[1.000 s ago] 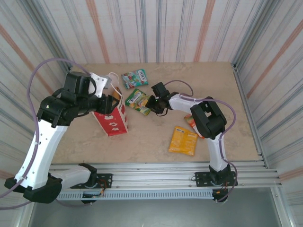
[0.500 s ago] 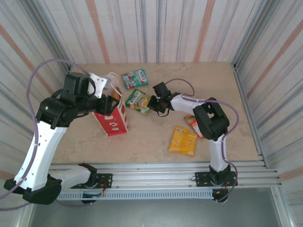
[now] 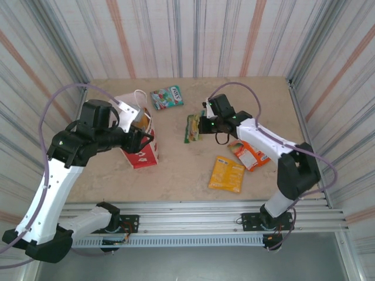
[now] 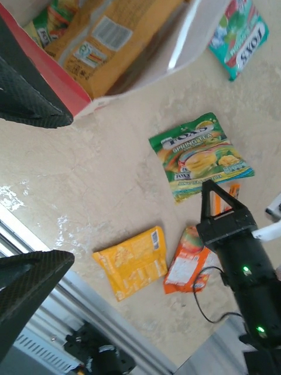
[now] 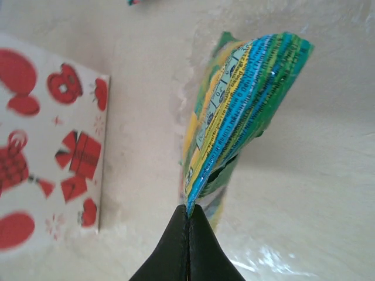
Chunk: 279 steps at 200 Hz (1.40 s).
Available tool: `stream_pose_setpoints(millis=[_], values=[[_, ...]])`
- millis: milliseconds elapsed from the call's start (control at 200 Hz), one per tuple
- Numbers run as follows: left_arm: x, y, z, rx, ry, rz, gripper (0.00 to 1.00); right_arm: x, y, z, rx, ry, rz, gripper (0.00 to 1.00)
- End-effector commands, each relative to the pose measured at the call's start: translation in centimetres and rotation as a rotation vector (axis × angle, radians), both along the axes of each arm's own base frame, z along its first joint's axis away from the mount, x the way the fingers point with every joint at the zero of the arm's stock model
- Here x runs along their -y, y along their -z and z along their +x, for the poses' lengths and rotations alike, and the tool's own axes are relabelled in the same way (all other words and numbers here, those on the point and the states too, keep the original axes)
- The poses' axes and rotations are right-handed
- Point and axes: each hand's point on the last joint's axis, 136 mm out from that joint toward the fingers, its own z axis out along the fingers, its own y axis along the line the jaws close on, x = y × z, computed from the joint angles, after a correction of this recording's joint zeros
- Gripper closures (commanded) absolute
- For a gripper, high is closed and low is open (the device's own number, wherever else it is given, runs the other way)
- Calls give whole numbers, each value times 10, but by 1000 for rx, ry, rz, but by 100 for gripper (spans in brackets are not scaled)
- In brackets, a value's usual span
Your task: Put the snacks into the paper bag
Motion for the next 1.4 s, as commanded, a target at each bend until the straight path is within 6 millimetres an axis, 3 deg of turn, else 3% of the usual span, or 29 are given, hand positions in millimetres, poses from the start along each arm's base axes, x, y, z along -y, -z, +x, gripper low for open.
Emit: stream_pose_setpoints(millis=[0, 311, 656, 797, 977, 1188, 1393], values=[[19, 1, -14, 57, 184, -12, 41, 7, -23, -36, 112, -295, -69, 100], [58, 20, -31, 160, 450, 36, 34, 21, -75, -107, 241, -731, -95, 100], [84, 29, -29, 331, 593, 12, 34, 24, -125, -151, 516, -1011, -79, 100], [92, 35, -20, 347, 589, 6, 28, 21, -140, -167, 602, -1083, -54, 100], [105, 42, -14, 345, 628, 9, 25, 17, -148, -175, 637, -1122, -52, 100], [123, 49, -26, 291, 743, -29, 27, 10, -159, -172, 689, -1118, -39, 100], [129, 49, -35, 256, 772, -61, 50, 8, -162, -164, 716, -1087, -53, 100]])
